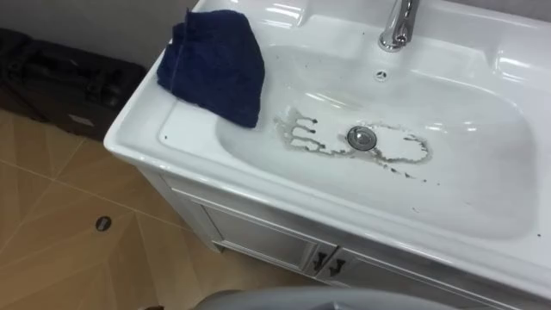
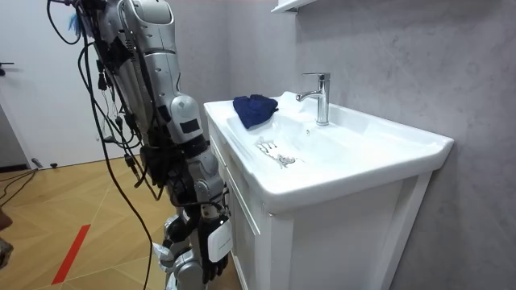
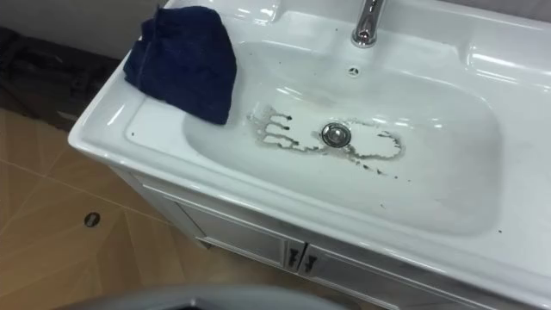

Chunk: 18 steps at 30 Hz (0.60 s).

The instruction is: Wipe basin

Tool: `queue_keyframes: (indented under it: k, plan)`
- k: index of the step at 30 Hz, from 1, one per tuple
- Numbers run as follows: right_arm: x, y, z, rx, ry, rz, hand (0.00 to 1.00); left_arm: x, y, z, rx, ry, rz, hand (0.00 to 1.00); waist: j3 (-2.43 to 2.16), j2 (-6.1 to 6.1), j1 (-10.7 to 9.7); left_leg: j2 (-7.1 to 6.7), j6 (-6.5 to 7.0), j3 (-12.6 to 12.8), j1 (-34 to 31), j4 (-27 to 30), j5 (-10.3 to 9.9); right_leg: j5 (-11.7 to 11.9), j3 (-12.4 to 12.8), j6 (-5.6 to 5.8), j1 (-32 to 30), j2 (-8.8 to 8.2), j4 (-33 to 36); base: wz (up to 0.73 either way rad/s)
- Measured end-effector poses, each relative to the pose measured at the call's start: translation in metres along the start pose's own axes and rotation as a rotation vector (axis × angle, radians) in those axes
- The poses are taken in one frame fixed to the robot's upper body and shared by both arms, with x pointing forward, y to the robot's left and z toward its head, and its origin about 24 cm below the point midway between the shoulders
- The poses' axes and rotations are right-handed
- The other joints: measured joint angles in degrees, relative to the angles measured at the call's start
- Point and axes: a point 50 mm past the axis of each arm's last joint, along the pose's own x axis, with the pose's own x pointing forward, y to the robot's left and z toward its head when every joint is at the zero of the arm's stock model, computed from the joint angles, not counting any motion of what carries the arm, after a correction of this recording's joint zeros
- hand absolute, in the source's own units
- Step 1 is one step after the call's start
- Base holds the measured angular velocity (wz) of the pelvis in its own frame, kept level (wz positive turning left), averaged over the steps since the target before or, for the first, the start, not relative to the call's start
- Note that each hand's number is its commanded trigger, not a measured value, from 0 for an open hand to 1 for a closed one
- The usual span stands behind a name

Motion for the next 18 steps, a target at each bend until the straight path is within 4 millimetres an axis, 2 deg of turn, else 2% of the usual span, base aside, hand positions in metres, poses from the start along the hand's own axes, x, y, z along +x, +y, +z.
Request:
queue_keyframes:
  k: [14,18]
  plan:
    - [-0.0002,0.0018,0.0003,-0.009,0.001,0.043,0.0,0.0,-0.0005,-0.0012,-0.022,0.008,-0.037,0.0,-0.11,-1.12,0.11,0.02,-0.07,-0.01,0.05,0.04,0.04,0.0,-0.09,0.0,0.06,0.01,0.04,0.0]
    - [-0.0003,0.0015,0.0007,0.01,-0.004,0.044,0.0,0.0,-0.0006,0.0007,-0.06,0.002,-0.041,0.0,-0.11,-1.1,0.12,0.02,-0.07,-0.01,0.01,0.18,0.04,0.0,-0.13,0.0,0.1,0.0,0.04,0.0]
